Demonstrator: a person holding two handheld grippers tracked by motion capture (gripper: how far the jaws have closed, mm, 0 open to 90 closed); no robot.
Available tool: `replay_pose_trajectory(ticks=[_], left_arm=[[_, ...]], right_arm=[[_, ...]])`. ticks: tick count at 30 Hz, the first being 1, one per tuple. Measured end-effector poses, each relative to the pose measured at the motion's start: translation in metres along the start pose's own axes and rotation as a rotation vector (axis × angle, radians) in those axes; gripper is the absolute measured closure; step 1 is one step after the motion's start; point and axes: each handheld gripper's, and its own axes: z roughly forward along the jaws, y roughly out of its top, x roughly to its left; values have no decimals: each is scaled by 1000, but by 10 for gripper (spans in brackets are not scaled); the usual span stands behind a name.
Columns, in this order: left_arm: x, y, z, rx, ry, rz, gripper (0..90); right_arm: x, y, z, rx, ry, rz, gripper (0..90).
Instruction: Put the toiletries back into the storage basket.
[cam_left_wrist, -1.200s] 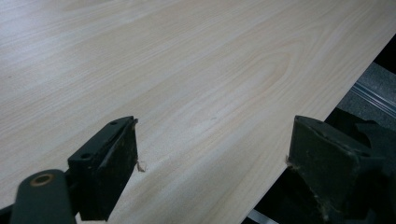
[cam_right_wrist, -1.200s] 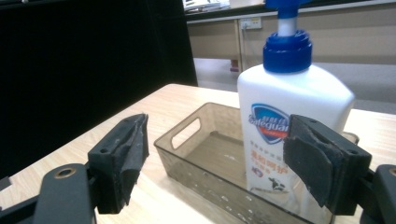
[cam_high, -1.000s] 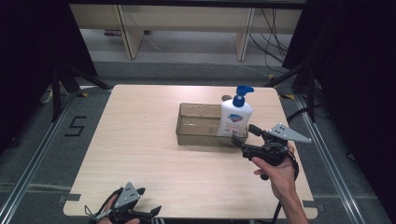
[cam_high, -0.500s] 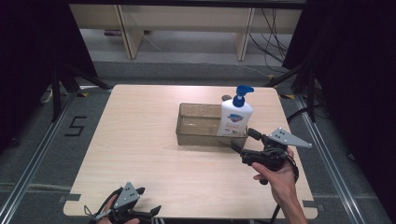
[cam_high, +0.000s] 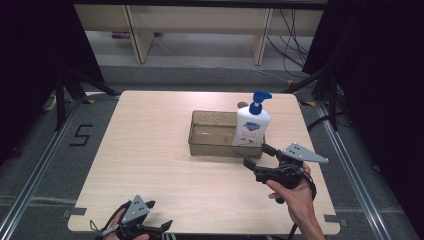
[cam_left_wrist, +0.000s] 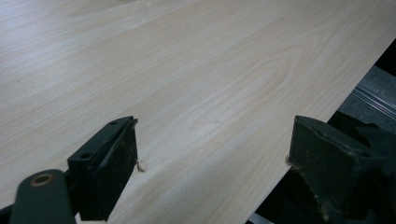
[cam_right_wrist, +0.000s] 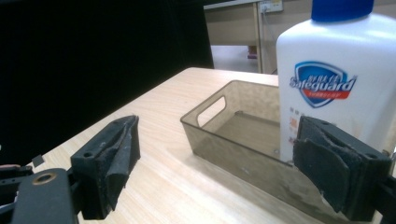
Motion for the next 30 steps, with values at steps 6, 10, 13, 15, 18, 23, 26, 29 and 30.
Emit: replay_pose_trajectory(ticks=[6,10,13,15,18,23,26,29,30], left_arm=[[-1,0,0,-5,-3,-8,149],[-1,0,0,-7,-5,-12,149],[0,0,0,-1,-1,-2,149],[0,0,-1,2,3,1,149],[0,0,0,1,-1,0,149],[-1,0,0,-11,-11,-16,149],[0,0,0,-10,-13,-12,148],[0,0,0,-15,-14,-17,148],[0,0,0,-15,-13,-16,148]], right_arm=[[0,-9,0,8,5,-11,154],[0,-14,0,7,13,0,154],[1,-18,-1,14,13,4,154],[1,-20,-1,20,18,5,154],[2,-24,-1,28,14,19,154],[1,-28,-2,29,15,-1,154],[3,-32,-2,27,30,23,154],[4,-35,-2,21,31,12,154],[6,-36,-3,30,29,32,154]])
